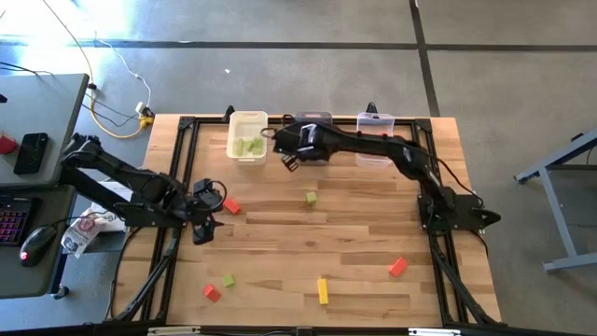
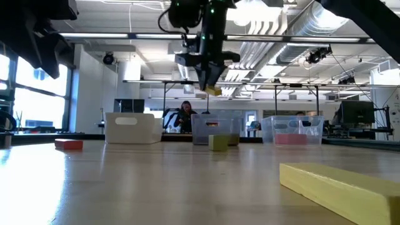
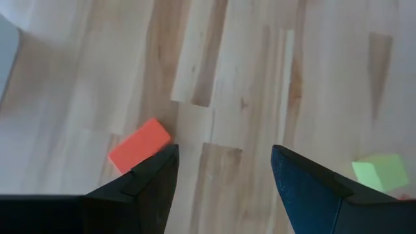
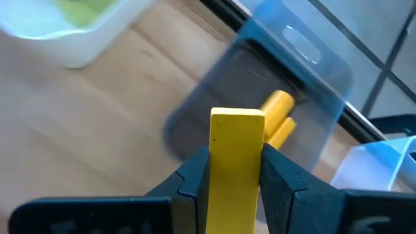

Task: Sort & place blocks by color
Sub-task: Put the yellow block into the black bin

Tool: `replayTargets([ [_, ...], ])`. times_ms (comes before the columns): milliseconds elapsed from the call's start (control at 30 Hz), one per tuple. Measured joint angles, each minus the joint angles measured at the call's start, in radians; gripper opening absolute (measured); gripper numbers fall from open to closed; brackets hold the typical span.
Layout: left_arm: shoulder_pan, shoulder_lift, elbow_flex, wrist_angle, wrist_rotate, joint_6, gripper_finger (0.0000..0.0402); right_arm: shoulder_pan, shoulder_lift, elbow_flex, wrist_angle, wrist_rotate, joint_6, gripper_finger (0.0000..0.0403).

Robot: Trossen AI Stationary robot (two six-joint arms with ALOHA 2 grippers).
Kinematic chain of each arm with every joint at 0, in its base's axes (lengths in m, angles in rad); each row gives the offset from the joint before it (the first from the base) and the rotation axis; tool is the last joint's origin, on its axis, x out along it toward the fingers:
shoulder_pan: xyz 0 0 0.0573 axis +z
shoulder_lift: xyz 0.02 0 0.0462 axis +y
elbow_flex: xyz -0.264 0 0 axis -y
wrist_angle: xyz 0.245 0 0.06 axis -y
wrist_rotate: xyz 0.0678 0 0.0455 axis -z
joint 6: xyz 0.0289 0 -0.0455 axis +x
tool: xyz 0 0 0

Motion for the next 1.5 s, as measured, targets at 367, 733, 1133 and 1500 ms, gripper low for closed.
replayTargets([
  [367,-0.106,0.000,0.000,0.003,0.001,-0.093,0.0232,-0.118,0.000,-0.092,0.111,-0.004,-0.031,0.0079],
  [733,-0.185,0.008,0.000,0.023,-0.011,-0.173,0.0232,-0.162,0.001,-0.122,0.187,-0.009,-0.073,0.0079],
  [1133,-0.288,0.117,0.000,0.163,-0.019,-0.022,0.0232,-0.199,0.002,-0.122,0.202,-0.137,-0.079,0.0079],
  [1500,-0.359,0.251,0.000,0.251,0.023,0.121,0.0232,-0.208,0.002,-0.122,0.188,-0.194,-0.081,0.0104],
])
